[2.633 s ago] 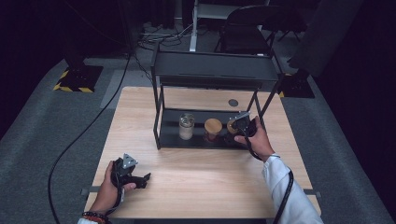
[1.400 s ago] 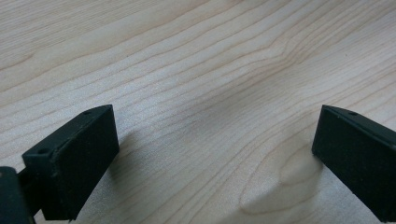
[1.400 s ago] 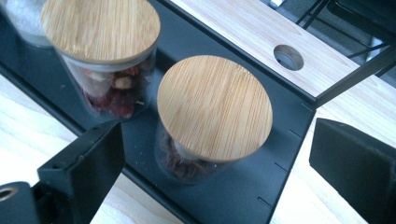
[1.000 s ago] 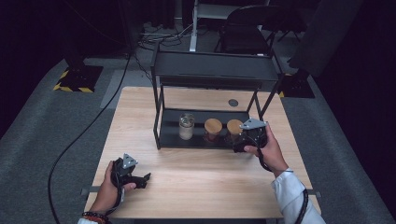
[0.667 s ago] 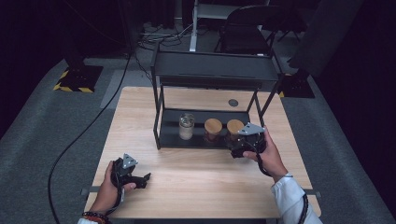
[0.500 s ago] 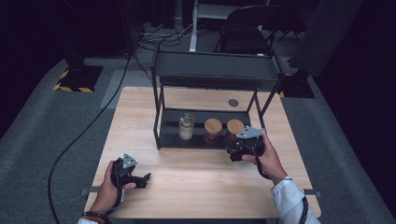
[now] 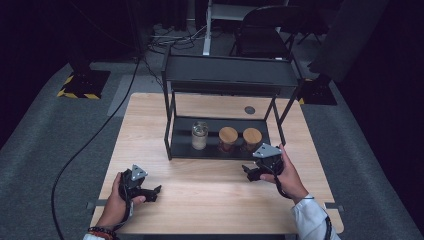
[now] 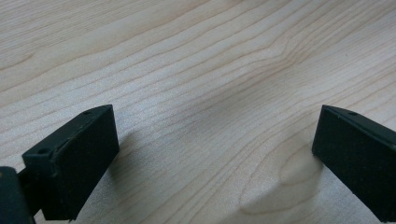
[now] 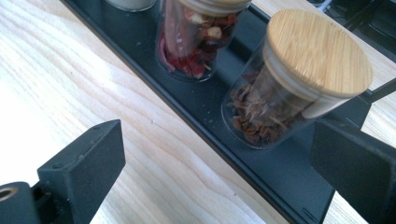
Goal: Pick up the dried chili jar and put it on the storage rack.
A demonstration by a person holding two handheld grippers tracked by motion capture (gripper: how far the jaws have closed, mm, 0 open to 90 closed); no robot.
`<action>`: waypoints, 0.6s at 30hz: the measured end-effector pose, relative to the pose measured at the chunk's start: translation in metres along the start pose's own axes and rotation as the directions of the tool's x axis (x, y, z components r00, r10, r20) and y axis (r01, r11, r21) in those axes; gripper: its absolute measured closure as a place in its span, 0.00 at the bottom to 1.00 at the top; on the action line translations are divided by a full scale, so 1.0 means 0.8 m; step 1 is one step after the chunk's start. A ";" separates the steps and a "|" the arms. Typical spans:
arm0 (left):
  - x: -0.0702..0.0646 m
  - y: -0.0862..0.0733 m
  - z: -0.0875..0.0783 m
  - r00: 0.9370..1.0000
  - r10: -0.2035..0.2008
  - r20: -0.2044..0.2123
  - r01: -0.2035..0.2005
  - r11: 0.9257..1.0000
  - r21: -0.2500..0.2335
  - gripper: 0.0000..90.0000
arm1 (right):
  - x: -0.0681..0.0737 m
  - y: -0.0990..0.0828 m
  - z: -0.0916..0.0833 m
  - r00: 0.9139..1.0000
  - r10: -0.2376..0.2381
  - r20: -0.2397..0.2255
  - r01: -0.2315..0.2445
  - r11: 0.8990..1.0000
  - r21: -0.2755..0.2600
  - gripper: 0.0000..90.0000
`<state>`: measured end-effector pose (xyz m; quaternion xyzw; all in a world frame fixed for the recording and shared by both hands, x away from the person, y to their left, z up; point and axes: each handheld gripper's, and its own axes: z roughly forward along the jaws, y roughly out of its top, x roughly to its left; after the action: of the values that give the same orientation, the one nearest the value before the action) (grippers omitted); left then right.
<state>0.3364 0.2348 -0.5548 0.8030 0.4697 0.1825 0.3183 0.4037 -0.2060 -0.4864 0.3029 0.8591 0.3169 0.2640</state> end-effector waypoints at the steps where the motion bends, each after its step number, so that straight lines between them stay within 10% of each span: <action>1: 0.000 0.000 0.000 1.000 0.000 0.000 0.000 1.000 0.000 0.00 | 0.001 -0.002 0.000 1.000 -0.003 -0.001 0.003 1.000 0.004 0.04; 18: 0.000 0.000 0.000 1.000 0.000 0.000 0.000 1.000 0.000 0.00 | 0.008 -0.036 -0.004 0.999 -0.047 -0.002 0.047 0.998 0.039 0.04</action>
<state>0.3364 0.2348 -0.5548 0.8029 0.4698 0.1825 0.3183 0.3872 -0.2205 -0.5067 0.2874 0.8723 0.2937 0.2649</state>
